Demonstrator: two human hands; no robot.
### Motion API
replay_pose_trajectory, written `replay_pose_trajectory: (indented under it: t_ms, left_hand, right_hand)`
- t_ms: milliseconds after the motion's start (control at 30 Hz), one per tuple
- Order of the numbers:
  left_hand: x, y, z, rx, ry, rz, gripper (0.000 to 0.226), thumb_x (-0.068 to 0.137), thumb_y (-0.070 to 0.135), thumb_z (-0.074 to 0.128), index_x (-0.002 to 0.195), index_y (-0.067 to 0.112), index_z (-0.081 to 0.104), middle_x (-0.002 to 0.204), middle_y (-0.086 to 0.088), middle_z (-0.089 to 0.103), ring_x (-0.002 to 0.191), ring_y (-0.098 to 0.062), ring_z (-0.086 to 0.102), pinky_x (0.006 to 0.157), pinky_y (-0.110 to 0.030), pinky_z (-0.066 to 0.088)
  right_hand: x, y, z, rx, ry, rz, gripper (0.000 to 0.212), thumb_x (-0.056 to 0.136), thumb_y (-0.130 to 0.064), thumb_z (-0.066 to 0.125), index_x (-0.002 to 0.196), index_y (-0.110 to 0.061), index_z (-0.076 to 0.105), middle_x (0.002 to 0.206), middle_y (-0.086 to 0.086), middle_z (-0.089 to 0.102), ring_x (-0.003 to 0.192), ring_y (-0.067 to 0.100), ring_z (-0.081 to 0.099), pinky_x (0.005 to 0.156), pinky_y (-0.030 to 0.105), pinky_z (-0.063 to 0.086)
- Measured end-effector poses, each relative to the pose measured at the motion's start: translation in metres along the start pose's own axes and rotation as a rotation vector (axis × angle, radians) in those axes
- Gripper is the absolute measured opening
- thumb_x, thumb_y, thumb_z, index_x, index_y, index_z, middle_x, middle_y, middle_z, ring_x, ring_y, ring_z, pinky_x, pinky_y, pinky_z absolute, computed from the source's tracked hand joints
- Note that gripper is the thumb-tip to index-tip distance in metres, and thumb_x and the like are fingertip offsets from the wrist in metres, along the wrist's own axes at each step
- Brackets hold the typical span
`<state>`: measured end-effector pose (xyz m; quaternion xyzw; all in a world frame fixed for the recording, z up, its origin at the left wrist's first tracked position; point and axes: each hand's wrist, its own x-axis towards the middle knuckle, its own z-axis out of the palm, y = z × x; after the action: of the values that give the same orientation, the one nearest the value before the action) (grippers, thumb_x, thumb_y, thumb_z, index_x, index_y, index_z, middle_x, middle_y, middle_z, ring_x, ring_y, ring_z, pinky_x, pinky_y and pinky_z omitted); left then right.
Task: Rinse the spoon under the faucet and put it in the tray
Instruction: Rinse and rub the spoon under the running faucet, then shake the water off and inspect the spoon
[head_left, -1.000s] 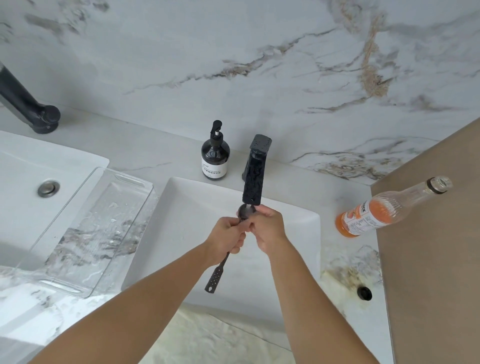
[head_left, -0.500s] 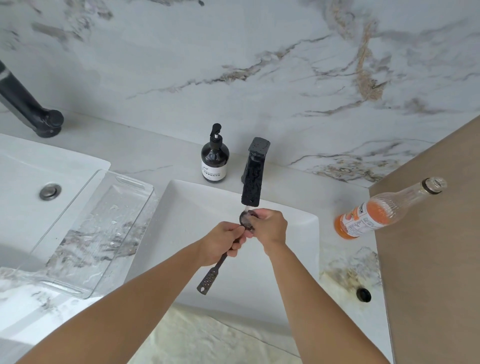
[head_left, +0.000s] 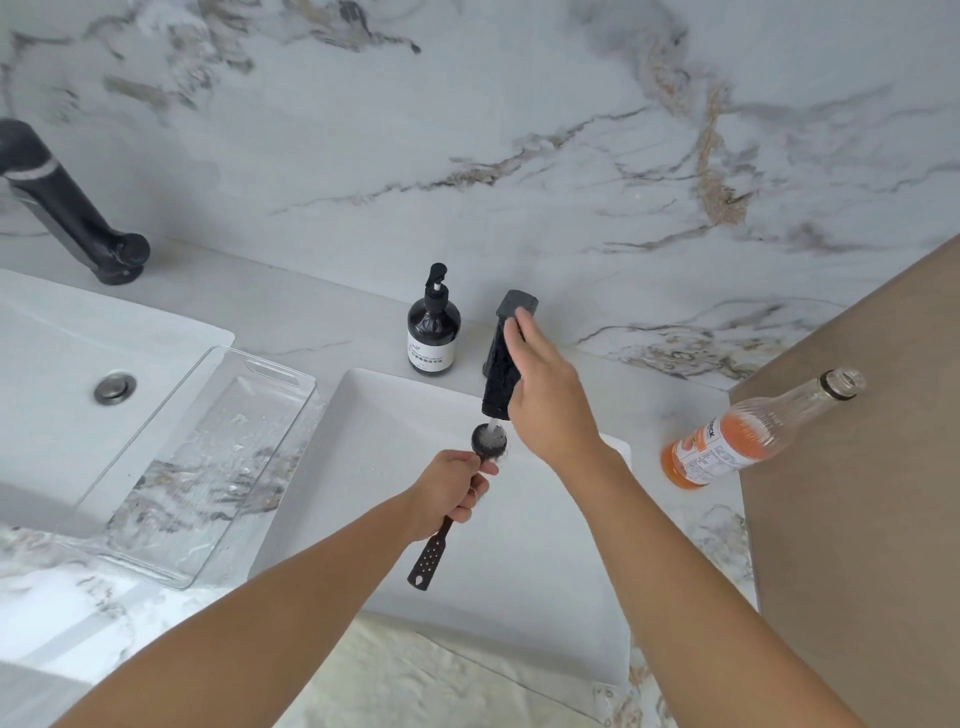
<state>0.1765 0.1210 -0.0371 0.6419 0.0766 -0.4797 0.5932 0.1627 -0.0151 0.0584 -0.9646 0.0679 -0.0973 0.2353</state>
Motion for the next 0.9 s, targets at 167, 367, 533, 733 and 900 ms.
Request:
replay_pose_trajectory:
  t_ms: [167,367,533,733,900]
  left_hand:
    - [-0.011,0.003,0.000,-0.002,-0.003,0.016,0.031,0.104,0.014,0.029,0.093,0.008,0.057,0.062,-0.005,0.044,0.039,-0.009,0.020,0.041,-0.020,0.012]
    - [-0.040,-0.008,0.005,0.004,-0.087,0.127,0.031,0.103,0.017,0.034,0.078,0.012,0.051,0.056,-0.004,0.047,0.045,-0.012,0.018,0.040,-0.017,0.016]
    - [-0.071,-0.010,0.030,0.025,-0.100,0.281,0.034,0.106,0.021,0.035,0.077,0.011,0.050,0.052,0.001,0.046,0.043,-0.011,0.025,0.039,-0.020,0.022]
    - [-0.088,0.012,0.053,-0.042,-0.050,0.355,0.036,0.105,0.033,0.038,0.075,0.017,0.051,0.053,0.001,0.042,0.046,-0.013,0.022,0.042,-0.020,0.018]
    - [-0.099,0.030,0.059,0.051,-0.046,0.408,0.038,0.103,0.039,0.040,0.072,0.018,0.049,0.046,0.006,0.032,0.042,-0.011,0.016,0.041,-0.020,0.013]
  right_hand:
    - [-0.028,0.016,0.008,0.051,-0.075,-0.040,0.061,0.082,0.013,0.043,0.139,-0.007,0.053,0.163,0.001,0.034,0.135,0.020,0.048,0.101,0.034,0.046]
    - [-0.073,0.021,0.042,1.310,-0.141,0.993,0.026,0.099,-0.021,0.057,0.118,-0.003,0.062,0.106,0.016,0.067,0.083,0.030,0.067,0.080,0.037,0.056]
    - [-0.077,0.010,0.026,1.499,-0.022,0.819,0.022,0.089,0.012,0.056,0.093,-0.004,0.071,0.086,0.017,0.074,0.081,0.037,0.075,0.054,0.034,0.054]
    - [-0.056,0.004,-0.023,0.587,0.050,0.340,0.035,0.084,0.000,0.058,0.077,-0.028,0.078,0.075,0.003,0.075,0.070,0.031,0.073,0.067,0.039,0.063]
    - [-0.053,0.002,-0.042,1.755,-0.119,0.598,0.048,0.082,0.030,0.034,0.097,0.003,0.071,0.096,0.017,0.076,0.090,0.032,0.076,0.076,0.037,0.063]
